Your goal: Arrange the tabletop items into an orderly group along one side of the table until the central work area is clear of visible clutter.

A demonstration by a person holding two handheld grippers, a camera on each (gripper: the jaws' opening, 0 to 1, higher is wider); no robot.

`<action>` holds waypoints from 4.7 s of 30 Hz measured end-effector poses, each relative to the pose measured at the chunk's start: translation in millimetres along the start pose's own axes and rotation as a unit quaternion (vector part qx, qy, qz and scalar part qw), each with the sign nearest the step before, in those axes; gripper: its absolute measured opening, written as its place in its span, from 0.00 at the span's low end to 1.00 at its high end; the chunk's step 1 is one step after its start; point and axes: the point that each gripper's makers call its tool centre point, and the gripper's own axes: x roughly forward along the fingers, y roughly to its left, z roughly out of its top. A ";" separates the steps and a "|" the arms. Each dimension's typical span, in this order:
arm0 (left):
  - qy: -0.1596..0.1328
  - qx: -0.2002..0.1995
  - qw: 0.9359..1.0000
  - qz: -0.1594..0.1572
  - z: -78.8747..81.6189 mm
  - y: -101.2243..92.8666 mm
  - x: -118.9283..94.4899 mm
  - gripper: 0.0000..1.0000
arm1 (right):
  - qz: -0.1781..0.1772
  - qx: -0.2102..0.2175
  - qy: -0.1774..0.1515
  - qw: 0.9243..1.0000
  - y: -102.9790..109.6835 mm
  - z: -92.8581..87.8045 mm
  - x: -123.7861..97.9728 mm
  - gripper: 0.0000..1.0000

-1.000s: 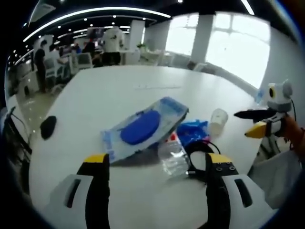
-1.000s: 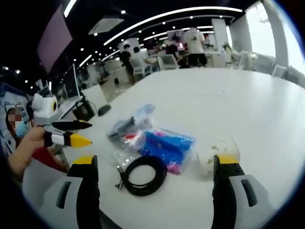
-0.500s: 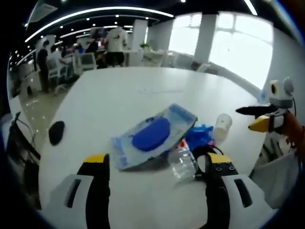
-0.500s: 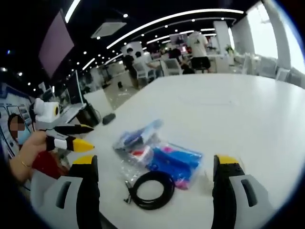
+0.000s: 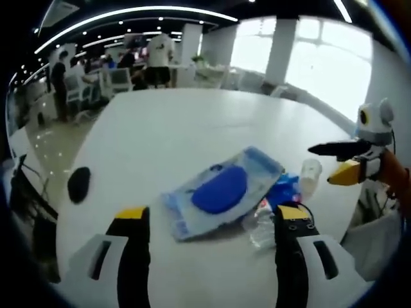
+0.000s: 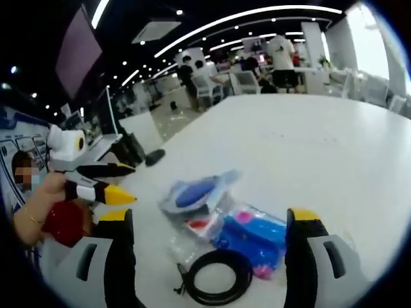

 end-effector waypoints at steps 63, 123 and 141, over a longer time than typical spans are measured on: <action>0.084 -0.138 0.987 0.011 -81.3 37.0 66.7 0.02 | 0.028 -0.072 0.060 0.995 0.8 -23.6 63.3 0.11; 0.006 -0.075 0.996 -0.045 45.0 -31.5 105.9 0.00 | -0.101 -0.093 -0.018 0.990 -109.4 35.5 12.1 0.01; -0.006 -0.091 0.994 -0.060 66.0 -41.3 150.3 0.00 | -0.131 -0.086 -0.022 0.987 -156.4 35.1 20.8 0.01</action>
